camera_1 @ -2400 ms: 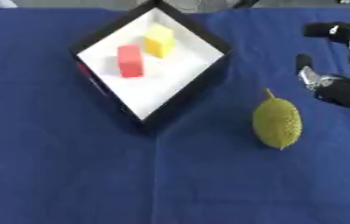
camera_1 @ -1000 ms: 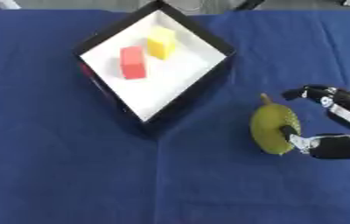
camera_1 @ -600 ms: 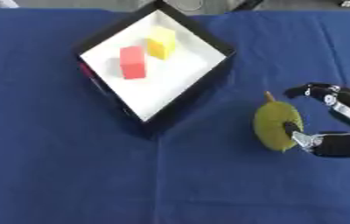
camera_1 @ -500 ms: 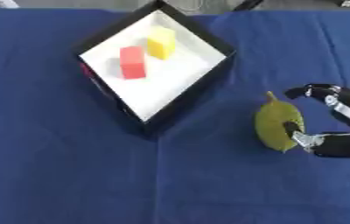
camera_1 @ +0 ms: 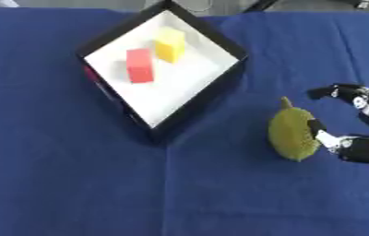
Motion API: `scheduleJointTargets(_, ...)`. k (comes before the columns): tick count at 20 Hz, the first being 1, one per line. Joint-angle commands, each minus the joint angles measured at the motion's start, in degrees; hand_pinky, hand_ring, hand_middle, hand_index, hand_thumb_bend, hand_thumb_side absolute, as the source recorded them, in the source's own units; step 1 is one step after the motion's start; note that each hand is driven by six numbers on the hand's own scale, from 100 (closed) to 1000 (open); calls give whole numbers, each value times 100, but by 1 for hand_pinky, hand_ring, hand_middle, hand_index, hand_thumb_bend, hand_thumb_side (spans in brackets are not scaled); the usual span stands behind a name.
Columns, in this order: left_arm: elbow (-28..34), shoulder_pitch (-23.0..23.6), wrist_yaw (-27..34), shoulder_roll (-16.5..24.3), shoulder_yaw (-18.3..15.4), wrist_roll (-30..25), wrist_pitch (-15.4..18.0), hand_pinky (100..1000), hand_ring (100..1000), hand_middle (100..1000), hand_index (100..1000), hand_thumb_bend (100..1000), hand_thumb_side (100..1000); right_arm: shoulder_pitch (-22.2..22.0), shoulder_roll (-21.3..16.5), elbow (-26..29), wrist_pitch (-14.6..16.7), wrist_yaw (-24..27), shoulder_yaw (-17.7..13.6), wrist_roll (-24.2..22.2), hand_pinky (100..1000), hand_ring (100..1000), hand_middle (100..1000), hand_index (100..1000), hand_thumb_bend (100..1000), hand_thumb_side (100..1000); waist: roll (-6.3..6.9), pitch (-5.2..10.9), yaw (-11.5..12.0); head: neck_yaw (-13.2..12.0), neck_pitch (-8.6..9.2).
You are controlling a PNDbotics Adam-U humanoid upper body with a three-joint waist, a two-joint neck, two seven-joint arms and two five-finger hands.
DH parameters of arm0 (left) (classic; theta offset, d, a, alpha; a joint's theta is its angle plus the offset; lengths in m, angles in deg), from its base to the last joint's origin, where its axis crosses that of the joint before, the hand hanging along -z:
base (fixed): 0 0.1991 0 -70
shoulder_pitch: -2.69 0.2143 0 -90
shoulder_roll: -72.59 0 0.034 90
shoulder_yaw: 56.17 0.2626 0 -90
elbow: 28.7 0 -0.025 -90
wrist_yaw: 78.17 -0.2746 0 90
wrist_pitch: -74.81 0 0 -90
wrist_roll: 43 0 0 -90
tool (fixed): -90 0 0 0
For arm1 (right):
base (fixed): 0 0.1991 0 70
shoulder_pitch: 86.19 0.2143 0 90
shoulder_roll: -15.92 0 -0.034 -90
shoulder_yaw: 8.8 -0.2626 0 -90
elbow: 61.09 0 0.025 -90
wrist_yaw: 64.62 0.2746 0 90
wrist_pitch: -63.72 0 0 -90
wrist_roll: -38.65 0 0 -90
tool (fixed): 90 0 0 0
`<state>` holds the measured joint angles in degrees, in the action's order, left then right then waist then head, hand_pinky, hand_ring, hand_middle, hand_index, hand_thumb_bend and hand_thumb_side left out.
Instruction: Pick up objects on the table and place them in the box.
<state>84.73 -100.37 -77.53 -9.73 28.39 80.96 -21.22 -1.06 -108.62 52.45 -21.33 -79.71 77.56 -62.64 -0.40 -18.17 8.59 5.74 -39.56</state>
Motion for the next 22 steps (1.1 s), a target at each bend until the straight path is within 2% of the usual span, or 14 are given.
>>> scheduleJointTargets(1,71,-33,-30,87,-15,-33,18,759,793,801,904,313,716,37,-224,105,-9,-103,20,-99,972,916,809,908,138,680,-60,67,17,25,50)
scheduleJointTargets(10,82,-48,-36,55,-20,-27,56,757,790,796,900,314,716,124,-201,105,-384,-442,223,-355,972,921,813,910,161,724,-47,5,81,76,103)
scheduleJointTargets(14,102,-45,-42,39,-21,-11,67,756,789,794,897,314,715,177,-225,105,-519,-673,309,-470,969,925,816,913,203,739,-38,-18,95,97,118)
scheduleJointTargets(18,114,-40,-48,18,-26,9,82,757,787,790,895,315,714,213,-237,105,-666,-1054,355,-541,964,928,821,915,268,711,-32,-46,104,101,137)
scheduleJointTargets(22,115,-35,-37,5,-28,34,94,757,784,783,893,316,713,219,-242,105,-678,-1413,387,-626,964,935,827,920,332,671,-32,-69,105,102,147)
